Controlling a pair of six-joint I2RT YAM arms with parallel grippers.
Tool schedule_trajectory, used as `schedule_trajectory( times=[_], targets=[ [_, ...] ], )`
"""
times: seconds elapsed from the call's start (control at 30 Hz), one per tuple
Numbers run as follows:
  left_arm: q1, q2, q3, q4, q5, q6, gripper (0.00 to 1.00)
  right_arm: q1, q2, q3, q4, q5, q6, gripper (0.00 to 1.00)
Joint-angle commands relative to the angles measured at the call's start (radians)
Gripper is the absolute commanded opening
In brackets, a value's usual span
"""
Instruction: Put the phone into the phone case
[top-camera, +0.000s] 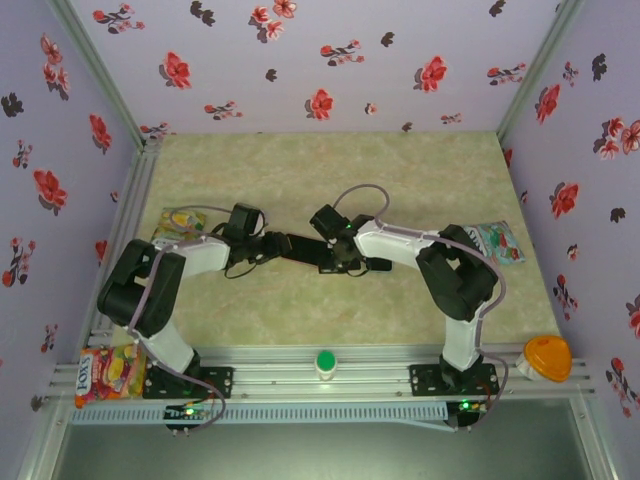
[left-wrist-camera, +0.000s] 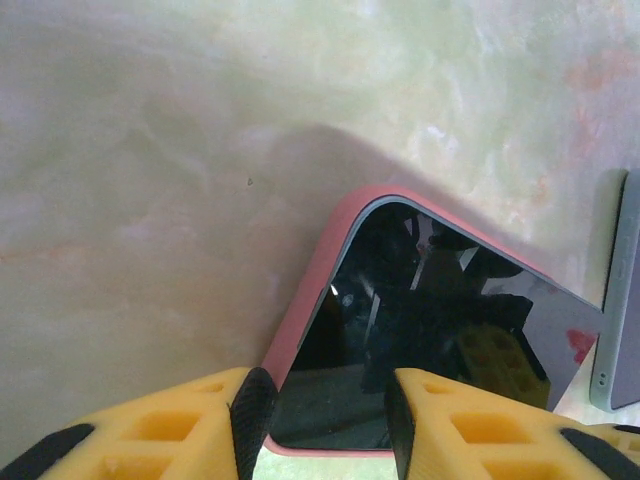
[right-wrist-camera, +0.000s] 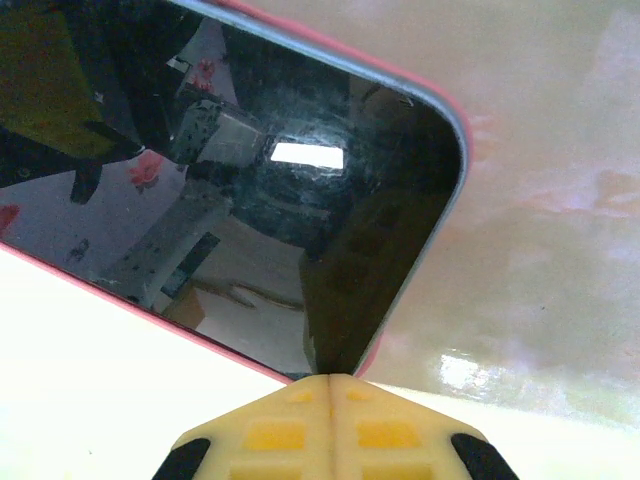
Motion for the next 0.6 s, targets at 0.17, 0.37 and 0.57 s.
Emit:
schedule_trajectory(
  times=[0.17,0.37,0.57],
  targets=[
    [0.003,-0.049,-0.012,0.012,0.005,0.024,0.42,-0.027,0.031,-0.029,0.034,-0.094,0.020,0.00],
    [0.007,-0.055,-0.026,0.038,0.006,0.016,0.42,-0.051,-0.022,0.006,-0.008,-0.097,0.004,0.00],
    [0.007,-0.066,-0.038,0.048,0.007,0.015,0.42,-0.062,-0.044,0.013,-0.018,-0.098,0.002,0.00]
  ],
)
